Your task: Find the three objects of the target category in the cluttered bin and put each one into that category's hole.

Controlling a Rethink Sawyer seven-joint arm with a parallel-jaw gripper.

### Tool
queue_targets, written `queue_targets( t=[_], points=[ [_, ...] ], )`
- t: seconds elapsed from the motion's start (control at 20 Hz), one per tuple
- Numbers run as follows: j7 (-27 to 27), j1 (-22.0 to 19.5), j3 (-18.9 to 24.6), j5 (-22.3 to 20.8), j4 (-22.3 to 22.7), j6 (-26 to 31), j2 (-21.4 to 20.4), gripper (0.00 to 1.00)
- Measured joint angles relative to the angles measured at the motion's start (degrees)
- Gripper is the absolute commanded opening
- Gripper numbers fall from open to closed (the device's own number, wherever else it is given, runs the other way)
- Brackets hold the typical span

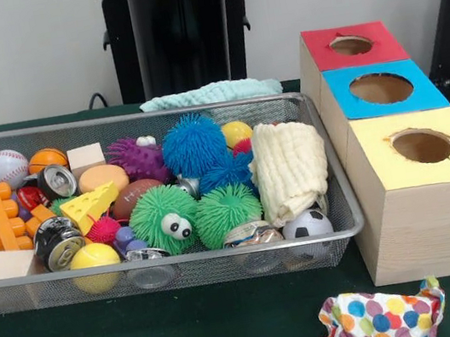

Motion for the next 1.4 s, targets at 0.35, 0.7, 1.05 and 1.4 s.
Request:
queue_targets(
  t=[0.35, 0.7, 1.05, 1.4],
  points=[
    [0.00, -4.89, -0.08, 0.80, -8.00, -8.14, 1.56, 1.00],
    [-0.01, -9.86, -4.79, 7.33, -16.89, -13.72, 4.45, 1.00],
    [-4.92, -17.60, -22.32, 31.78, -24.74, -13.63, 6.14, 1.00],
    [-24.16, -24.66, -44.63, 62.13, -26.13, -13.63, 5.69, 1.00]
  ],
)
